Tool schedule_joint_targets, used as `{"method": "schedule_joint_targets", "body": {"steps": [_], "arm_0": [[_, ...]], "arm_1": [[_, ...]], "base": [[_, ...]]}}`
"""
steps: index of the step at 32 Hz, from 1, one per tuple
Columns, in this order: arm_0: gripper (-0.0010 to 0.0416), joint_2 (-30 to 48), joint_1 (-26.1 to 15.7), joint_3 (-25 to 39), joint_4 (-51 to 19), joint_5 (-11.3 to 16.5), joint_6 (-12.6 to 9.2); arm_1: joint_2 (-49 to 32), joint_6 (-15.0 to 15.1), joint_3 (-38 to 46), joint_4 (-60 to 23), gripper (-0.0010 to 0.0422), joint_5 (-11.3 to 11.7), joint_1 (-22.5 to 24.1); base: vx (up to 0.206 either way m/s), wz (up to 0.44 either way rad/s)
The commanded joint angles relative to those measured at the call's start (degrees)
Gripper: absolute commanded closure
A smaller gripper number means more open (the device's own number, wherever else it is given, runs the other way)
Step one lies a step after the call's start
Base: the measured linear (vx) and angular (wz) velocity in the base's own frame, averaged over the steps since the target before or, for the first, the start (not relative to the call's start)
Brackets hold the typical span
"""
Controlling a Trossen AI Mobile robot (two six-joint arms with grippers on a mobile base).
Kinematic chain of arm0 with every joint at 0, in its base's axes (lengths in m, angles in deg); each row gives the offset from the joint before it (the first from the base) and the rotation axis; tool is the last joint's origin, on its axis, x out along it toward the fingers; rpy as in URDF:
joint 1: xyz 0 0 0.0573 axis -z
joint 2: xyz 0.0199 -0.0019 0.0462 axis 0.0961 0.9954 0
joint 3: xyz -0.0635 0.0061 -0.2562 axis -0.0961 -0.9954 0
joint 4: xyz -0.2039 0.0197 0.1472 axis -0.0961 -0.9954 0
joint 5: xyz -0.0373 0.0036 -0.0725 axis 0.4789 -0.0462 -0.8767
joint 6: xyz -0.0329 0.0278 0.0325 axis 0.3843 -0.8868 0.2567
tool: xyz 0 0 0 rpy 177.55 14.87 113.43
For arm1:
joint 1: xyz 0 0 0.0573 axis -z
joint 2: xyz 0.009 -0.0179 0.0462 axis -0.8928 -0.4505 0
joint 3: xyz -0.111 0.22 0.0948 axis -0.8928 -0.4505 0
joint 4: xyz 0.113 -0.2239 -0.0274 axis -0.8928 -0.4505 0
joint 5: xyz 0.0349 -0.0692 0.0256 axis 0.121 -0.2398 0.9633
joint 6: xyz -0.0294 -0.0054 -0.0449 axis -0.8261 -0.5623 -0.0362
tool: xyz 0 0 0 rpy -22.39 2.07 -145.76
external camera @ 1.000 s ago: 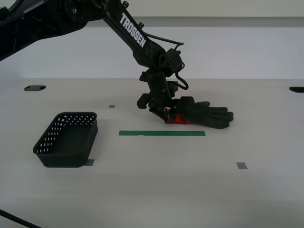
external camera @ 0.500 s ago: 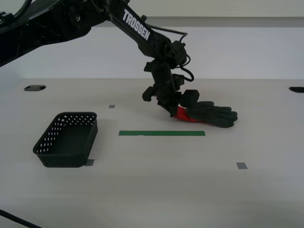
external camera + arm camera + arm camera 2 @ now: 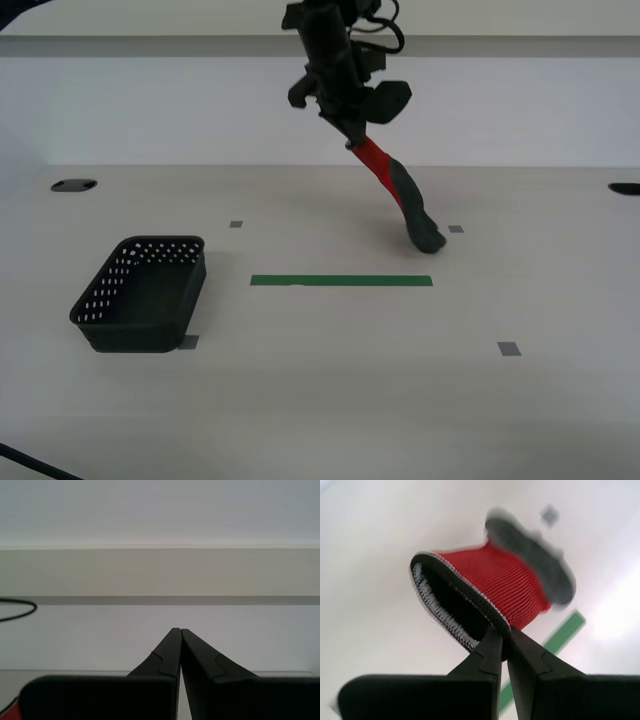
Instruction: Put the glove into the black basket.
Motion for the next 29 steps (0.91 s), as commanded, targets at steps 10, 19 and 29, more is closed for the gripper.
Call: {"method": "schedule_joint_targets", "body": {"steps": [10,19,29], "arm_0": [[0.0405,0.0,-0.04,0.04,0.11,-0.2,-0.02],[0.0405,0.0,-0.04,0.04,0.13,-0.2,0.0],[0.0405,0.0,-0.04,0.04,0.24,-0.17,0.0]], "arm_1": [[14.56,4.26,-0.26,-14.1,0.0414,-0.39,-9.38],[27.08,6.12,-5.05,-18.34,0.0414,-0.24,-11.56],[50.77,5.99,-36.02,-8.79,0.0413,4.46,-19.28]], "base": [[0.0,0.0],[0.0,0.0],[0.0,0.0]]}}
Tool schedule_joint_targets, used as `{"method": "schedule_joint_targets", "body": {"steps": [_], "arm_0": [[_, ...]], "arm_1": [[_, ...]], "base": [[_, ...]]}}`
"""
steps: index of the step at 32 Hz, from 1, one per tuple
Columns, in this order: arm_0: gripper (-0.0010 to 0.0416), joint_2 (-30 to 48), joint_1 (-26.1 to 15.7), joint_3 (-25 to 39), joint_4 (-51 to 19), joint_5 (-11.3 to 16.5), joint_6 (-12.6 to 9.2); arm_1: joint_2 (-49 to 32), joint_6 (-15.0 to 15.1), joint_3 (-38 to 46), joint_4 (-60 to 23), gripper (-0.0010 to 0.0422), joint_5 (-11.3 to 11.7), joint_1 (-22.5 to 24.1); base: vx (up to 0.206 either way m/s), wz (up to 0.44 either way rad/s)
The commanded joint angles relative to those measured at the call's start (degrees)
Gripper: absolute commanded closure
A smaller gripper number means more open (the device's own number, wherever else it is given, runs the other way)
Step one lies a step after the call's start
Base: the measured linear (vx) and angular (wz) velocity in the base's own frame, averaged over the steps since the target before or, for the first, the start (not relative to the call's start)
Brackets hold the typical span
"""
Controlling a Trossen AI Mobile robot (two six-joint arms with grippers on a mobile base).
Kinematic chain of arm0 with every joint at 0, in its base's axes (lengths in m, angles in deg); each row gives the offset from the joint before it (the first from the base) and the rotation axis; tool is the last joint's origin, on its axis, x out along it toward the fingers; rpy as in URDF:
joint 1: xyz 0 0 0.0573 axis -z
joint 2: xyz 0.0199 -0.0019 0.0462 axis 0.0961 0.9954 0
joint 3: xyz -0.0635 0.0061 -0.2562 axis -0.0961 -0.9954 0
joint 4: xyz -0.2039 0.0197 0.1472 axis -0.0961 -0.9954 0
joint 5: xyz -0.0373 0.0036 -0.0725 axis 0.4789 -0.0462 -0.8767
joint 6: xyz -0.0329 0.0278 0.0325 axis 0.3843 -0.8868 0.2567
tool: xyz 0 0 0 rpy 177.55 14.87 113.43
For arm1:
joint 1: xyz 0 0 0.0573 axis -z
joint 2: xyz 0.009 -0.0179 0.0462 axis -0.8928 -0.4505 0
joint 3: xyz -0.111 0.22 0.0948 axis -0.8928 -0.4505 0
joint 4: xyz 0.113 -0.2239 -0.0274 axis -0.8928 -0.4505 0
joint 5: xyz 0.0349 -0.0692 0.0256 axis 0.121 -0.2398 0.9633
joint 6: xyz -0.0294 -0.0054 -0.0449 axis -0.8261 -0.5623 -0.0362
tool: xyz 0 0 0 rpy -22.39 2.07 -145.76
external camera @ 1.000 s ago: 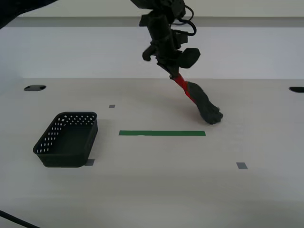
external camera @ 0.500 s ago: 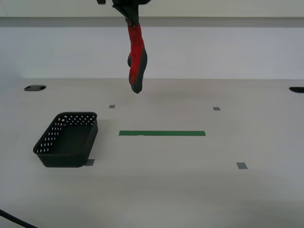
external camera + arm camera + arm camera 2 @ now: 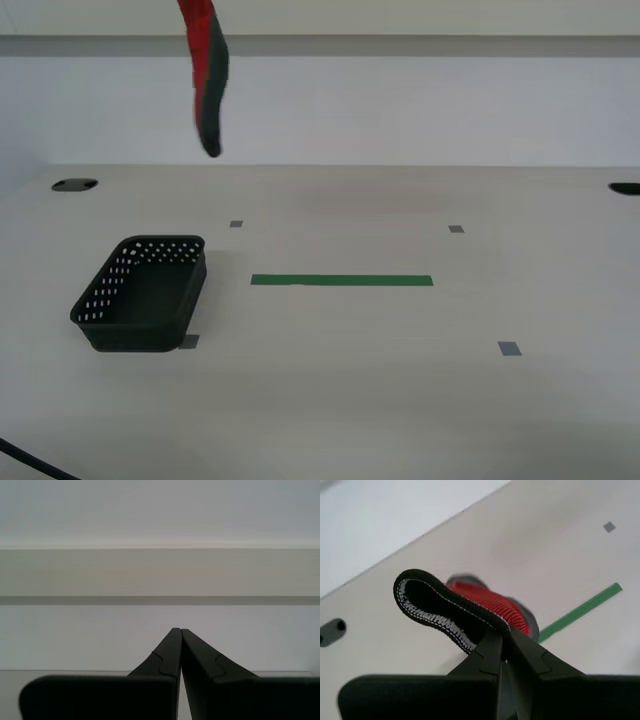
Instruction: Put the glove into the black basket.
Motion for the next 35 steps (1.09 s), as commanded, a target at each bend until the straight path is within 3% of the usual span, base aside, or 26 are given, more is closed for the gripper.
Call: {"method": "schedule_joint_targets", "body": {"steps": [1,3,5,6,7,9,13,18,26,29,32,35], "arm_0": [[0.0405,0.0,0.0,0.07,0.28,-0.04,0.0],[0.0405,0.0,0.0,0.07,0.33,0.02,0.0],[0.0405,0.0,0.04,0.07,0.09,-0.09,-0.02],[0.0405,0.0,-0.02,0.07,-0.02,0.09,-0.02],[0.0405,0.0,-0.02,0.07,0.07,0.07,-0.02],[0.0405,0.11,-0.02,0.07,-0.79,0.15,-0.02],[0.0405,0.15,-0.02,0.07,-0.87,0.04,0.0],[0.0405,0.17,-0.02,0.07,-0.87,0.04,0.0],[0.0405,0.17,-0.02,0.07,-0.9,0.02,0.0],[0.0405,0.17,-0.02,0.07,-1.01,0.04,0.0],[0.0405,0.17,-0.02,0.07,-0.98,0.02,0.0],[0.0405,0.17,-0.02,0.07,-0.96,0.02,0.0]], "arm_1": [[10.93,-1.38,-19.28,5.6,0.0413,-0.7,-3.87],[13.66,-1.57,-25.2,6.69,0.0413,-0.66,-4.57],[16.65,-2.16,-38.77,11.72,0.0413,-0.57,-5.33],[16.33,-2.49,-46.6,18.27,0.0413,-0.52,-5.73],[16.17,-2.78,-48.3,19.98,0.0413,-0.5,-5.77],[14.51,-6.43,-56.0,28.17,0.0413,-0.48,-6.97],[10.49,-8.0,-59.04,31.19,0.0413,0.92,-8.24],[-0.72,-8.96,-59.01,36.52,0.0413,2.43,-9.38],[-16.79,-9.35,-58.88,42.64,0.0412,2.38,-10.8],[-18.4,-9.35,-58.86,42.73,0.0412,2.29,-10.99],[-18.32,-9.38,-58.62,41.66,0.0412,-0.15,-11.04],[-18.25,-9.31,-57.9,38.12,0.0408,-0.28,-11.04]], "base": [[0.0,0.0],[-0.004,0.023],[0.002,-0.023],[0.0,0.0],[0.0,0.0],[0.0,0.0],[0.0,0.0],[0.0,0.0],[0.0,0.0],[0.0,0.0],[0.0,0.0],[0.0,0.0]]}}
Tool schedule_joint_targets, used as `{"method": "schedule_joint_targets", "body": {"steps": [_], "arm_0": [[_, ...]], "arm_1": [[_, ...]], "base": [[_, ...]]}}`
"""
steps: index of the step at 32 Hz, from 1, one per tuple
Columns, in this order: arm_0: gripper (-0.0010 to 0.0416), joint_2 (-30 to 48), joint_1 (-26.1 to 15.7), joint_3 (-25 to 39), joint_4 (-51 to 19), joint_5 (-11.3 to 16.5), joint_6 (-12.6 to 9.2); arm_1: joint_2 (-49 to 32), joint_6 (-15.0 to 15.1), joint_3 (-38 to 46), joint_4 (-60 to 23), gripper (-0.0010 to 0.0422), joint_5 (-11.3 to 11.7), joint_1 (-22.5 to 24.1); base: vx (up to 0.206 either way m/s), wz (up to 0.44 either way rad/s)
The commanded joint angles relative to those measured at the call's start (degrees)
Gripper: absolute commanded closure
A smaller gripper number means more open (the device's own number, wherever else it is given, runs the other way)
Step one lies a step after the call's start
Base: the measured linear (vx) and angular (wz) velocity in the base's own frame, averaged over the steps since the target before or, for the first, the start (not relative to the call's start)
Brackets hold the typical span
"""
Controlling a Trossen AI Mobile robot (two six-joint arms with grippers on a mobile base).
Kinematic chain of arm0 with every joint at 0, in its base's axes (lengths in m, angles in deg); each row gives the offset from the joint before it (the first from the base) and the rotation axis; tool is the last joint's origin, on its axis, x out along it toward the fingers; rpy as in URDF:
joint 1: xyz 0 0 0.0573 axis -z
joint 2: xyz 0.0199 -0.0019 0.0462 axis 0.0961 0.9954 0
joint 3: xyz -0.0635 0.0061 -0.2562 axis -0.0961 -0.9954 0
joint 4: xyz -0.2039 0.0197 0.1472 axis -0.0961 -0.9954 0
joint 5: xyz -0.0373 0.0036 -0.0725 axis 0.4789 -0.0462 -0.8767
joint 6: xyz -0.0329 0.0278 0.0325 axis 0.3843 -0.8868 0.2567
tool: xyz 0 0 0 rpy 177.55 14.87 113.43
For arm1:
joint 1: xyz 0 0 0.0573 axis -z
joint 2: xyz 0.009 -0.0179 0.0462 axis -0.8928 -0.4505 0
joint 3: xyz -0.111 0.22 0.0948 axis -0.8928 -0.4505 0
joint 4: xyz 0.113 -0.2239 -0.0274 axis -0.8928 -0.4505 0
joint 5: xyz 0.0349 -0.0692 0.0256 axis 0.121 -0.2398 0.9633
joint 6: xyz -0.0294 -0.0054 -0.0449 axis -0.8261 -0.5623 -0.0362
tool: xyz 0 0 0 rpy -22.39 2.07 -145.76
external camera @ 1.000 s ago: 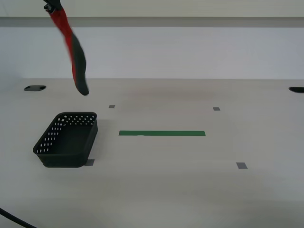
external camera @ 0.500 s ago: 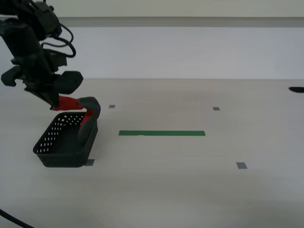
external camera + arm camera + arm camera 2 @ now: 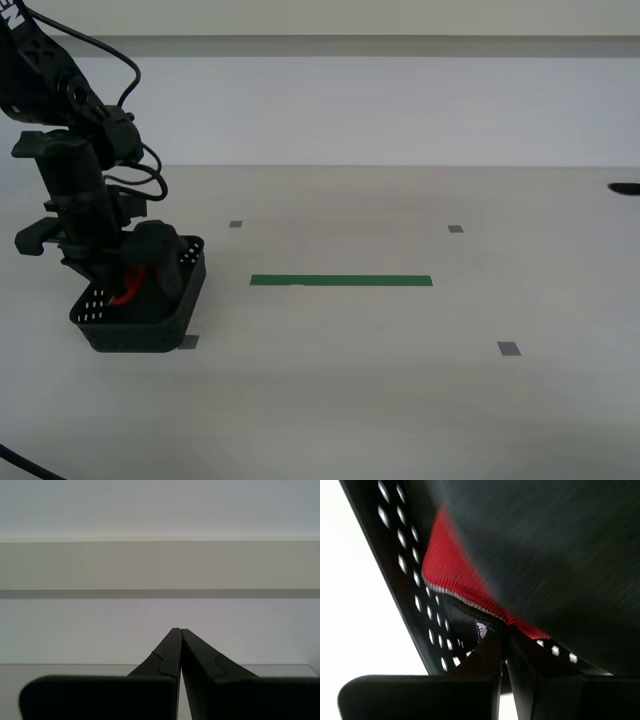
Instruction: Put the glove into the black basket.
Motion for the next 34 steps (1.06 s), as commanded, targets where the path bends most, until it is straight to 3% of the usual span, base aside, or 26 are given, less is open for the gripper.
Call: {"method": "schedule_joint_targets", "body": {"steps": [1,3,5,6,8,10,11,12,17,19,23,27,34], "arm_0": [[0.0405,0.02,0.0,0.07,0.22,-0.13,0.0],[0.0405,0.02,0.0,0.07,0.22,-0.13,0.0],[0.0405,0.02,0.0,0.07,0.22,-0.13,0.0],[0.0405,0.02,0.0,0.07,0.22,-0.13,0.0],[0.0405,0.02,0.0,0.07,0.22,-0.13,0.0],[0.0405,0.02,0.0,0.07,0.22,-0.13,0.0],[0.0405,0.02,0.0,0.07,0.2,-0.13,0.0],[0.0405,0.02,0.0,0.07,0.26,-0.13,0.0],[0.0405,0.02,0.0,0.07,0.13,-0.13,-0.02],[0.0405,0.02,0.0,0.07,0.17,-0.11,0.0],[0.0405,0.02,0.0,0.07,0.2,-0.11,0.0],[0.0405,0.02,0.02,0.07,0.24,-0.13,0.0],[0.0405,0.07,0.0,0.07,0.22,-0.13,0.0]], "arm_1": [[0.04,-0.11,0.87,-2.91,0.0388,-0.52,-0.02],[0.04,-0.22,1.31,-4.13,0.0369,-0.81,-0.02],[0.04,-0.87,3.41,-8.83,0.028,-0.83,-0.02],[0.04,-0.96,3.78,-9.79,0.0267,-0.83,-0.02],[0.09,-0.94,6.12,-14.56,0.021,-3.85,0.02],[1.03,-0.96,7.15,-15.65,0.0195,-8.59,0.04],[1.66,-0.94,7.26,-15.76,0.0194,-9.79,0.04],[4.42,-1.01,7.58,-15.91,0.0203,-11.34,0.07],[17.09,-1.36,8.44,-17.09,0.0277,-11.3,0.09],[25.35,-1.68,8.41,-16.65,0.033,-11.28,0.13],[33.62,-1.68,8.39,-16.41,0.0416,-11.85,0.17],[39.47,-1.84,8.37,-14.29,0.0407,-11.82,0.2],[39.8,-2.01,8.39,-13.97,0.0405,-11.76,0.11]], "base": [[0.0,0.0],[0.0,0.0],[0.0,0.0],[0.0,0.0],[0.0,0.0],[0.0,0.0],[0.0,0.0],[0.0,0.0],[0.0,0.0],[0.0,0.0],[0.0,0.0],[0.0,0.0],[0.0,0.0]]}}
